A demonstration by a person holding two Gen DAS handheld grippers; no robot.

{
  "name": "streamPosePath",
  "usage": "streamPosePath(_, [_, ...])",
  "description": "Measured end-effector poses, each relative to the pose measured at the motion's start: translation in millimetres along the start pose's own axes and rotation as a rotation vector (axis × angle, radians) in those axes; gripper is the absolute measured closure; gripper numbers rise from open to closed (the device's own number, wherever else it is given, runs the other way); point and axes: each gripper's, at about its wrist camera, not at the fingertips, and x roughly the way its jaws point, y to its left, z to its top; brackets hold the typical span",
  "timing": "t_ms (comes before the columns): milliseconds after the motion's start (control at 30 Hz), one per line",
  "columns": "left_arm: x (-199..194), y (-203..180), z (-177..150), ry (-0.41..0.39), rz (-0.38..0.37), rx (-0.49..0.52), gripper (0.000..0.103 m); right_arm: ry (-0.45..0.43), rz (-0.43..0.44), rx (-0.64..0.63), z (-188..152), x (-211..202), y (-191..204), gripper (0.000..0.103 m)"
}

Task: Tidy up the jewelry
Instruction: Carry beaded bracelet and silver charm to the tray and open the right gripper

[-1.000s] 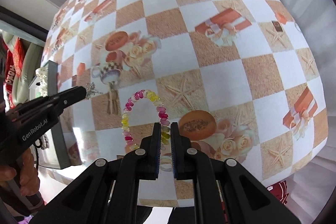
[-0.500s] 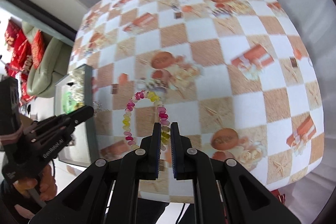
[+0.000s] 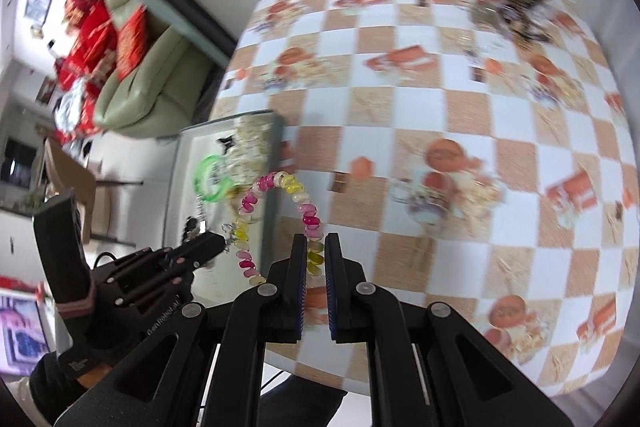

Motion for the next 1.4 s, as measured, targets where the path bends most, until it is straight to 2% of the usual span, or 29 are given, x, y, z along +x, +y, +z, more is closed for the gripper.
streamPosePath(233, [-6,51,-25,0.001,0.046,-0.129,0.094,0.063,0.041,-0.124,14,29,53,0.094])
streamPosePath(433, [1,80,-46,0.021,0.073,-0.209,0.094,0.136,0.073,-0.204,22,65,90,0.094])
streamPosePath(600, [13,96,-61,0.042,0.095,-0.260,0.094,0.212,0.034,-0.262,13,107,109,0.094])
streamPosePath(867, [33,109,-71,0.067,0.119,-0.291,0.094,0.295,-0.032,-0.292,-3,157,112,0.094])
streamPosePath(1400, [58,112,-76,0.122,0.187,-0.274,0.094,0.360,-0.115,-0.306,-14,206,105,0.093])
